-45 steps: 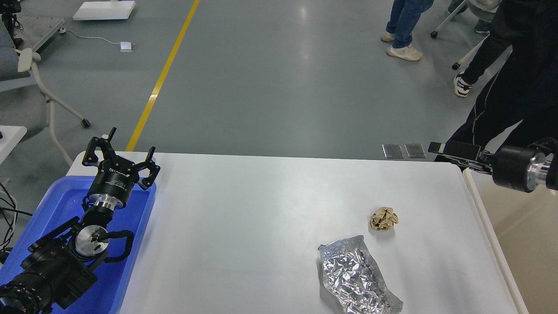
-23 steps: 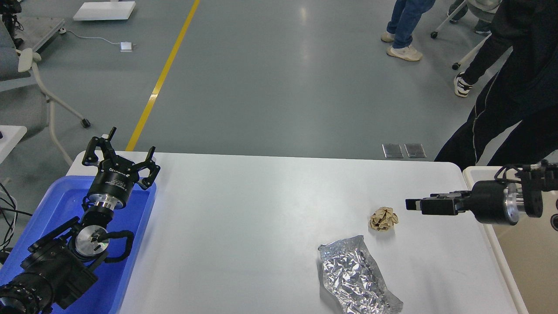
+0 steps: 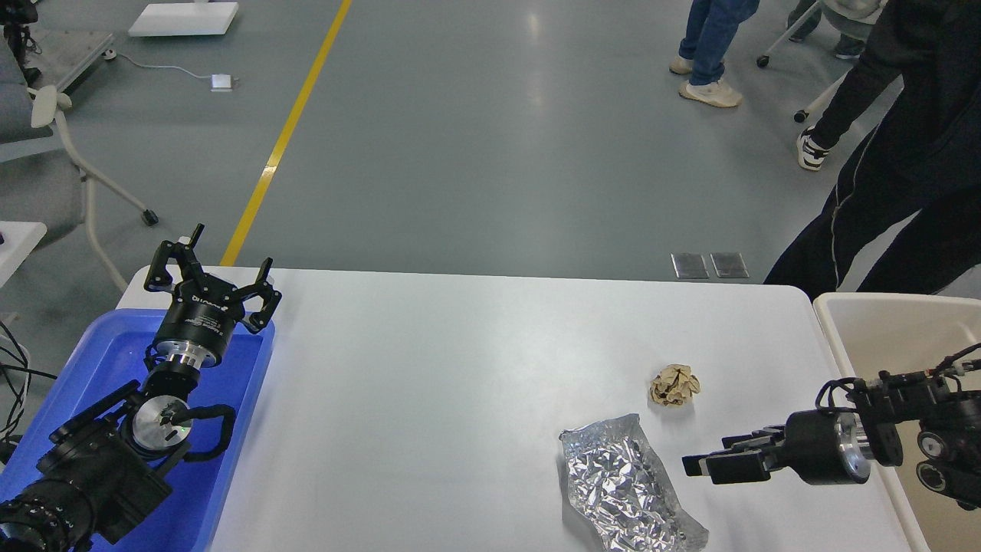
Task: Tidy desktop
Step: 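Extend the right gripper toward the silver foil wrapper and lower it, then close the right gripper on the silver foil wrapper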
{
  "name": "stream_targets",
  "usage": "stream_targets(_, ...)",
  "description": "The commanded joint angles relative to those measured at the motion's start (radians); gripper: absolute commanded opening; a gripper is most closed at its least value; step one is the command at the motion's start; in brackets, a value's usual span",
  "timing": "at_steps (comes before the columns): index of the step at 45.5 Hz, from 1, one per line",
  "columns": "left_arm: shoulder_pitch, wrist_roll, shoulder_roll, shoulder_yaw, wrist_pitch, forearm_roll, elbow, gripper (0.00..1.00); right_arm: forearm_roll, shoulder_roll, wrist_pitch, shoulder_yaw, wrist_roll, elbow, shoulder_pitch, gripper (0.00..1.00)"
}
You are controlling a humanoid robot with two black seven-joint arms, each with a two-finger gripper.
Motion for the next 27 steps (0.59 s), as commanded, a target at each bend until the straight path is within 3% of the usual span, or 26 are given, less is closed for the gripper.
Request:
stream_targets(1,0.0,0.0,0.0,0.0,0.0,0.0,0.0,1.0,-0.008,0.087,-0.035,0.003,-0.002,-0.09,-0.051,0.99)
stream_targets(15,0.0,0.0,0.0,0.0,0.001,0.0,0.0,1.0,0.004,0.241,-0.074,0.003,-0.005,-0.185,-0.098,0.99)
stream_targets(27,0.0,0.0,0.0,0.0,0.0,0.0,0.0,1.0,0.004,0.274,-0.08,0.003,-0.005,-0.262,-0.115,0.99)
